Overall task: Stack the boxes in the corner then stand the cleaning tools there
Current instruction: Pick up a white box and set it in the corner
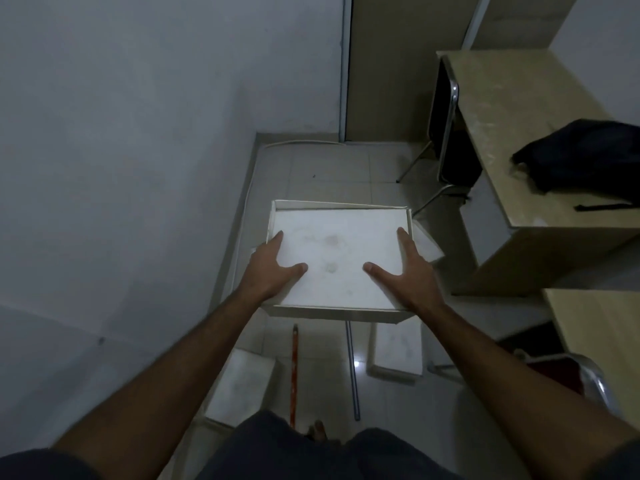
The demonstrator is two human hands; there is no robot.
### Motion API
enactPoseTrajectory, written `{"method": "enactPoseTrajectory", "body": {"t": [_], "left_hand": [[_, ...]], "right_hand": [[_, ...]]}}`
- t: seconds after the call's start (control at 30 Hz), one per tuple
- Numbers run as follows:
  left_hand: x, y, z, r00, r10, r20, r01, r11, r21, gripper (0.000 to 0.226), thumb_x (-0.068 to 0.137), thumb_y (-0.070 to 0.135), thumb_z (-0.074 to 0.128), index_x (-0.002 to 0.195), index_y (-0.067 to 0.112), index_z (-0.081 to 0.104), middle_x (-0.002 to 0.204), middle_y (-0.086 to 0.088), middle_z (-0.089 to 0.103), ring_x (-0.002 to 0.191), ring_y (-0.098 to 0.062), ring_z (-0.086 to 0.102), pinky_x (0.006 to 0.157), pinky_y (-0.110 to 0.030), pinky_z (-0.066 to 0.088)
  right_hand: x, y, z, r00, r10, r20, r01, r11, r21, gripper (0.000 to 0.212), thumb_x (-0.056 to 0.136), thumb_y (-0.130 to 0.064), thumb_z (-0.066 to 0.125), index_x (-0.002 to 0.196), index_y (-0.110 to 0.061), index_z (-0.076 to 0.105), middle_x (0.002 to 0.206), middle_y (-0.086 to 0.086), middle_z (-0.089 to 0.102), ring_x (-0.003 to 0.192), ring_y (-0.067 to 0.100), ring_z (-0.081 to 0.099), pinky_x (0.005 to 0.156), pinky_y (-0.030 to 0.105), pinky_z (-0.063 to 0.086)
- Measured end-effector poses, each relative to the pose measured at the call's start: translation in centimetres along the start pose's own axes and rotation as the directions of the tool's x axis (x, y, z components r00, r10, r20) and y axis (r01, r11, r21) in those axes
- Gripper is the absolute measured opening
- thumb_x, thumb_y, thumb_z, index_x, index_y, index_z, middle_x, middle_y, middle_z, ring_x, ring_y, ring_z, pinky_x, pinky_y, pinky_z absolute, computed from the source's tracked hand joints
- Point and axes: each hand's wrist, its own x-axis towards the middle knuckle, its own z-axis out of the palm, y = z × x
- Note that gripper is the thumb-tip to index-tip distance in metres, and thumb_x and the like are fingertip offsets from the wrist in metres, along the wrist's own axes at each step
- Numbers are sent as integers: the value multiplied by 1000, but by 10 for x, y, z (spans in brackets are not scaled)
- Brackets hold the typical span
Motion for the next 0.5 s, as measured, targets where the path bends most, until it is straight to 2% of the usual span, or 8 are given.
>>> {"method": "enactPoseTrajectory", "body": {"t": [0.27, 0.5], "left_hand": [[115, 27, -38, 1000, 24, -19, -24, 1000, -9, 97, 85, 53, 72, 159, 18, 21, 162, -8, 28, 146, -29, 32, 117, -42, 29], [227, 45, -49, 999, -29, -31, 28, 999, -47, 98, 84, 54, 72, 159, 20, 20, 163, -7, 27, 146, -29, 31, 117, -43, 30]], "right_hand": [[116, -37, -2, 1000, 0, -22, 0, 1000, 21, 110, 75, -74, 70, 160, -35, 12, 165, -4, 26, 148, 28, 32, 117, 47, 31], [240, -48, 3, 999, -35, 4, 35, 999, 12, 111, 74, -76, 69, 160, -34, 12, 166, -8, 24, 148, 23, 31, 116, 41, 29]]}}
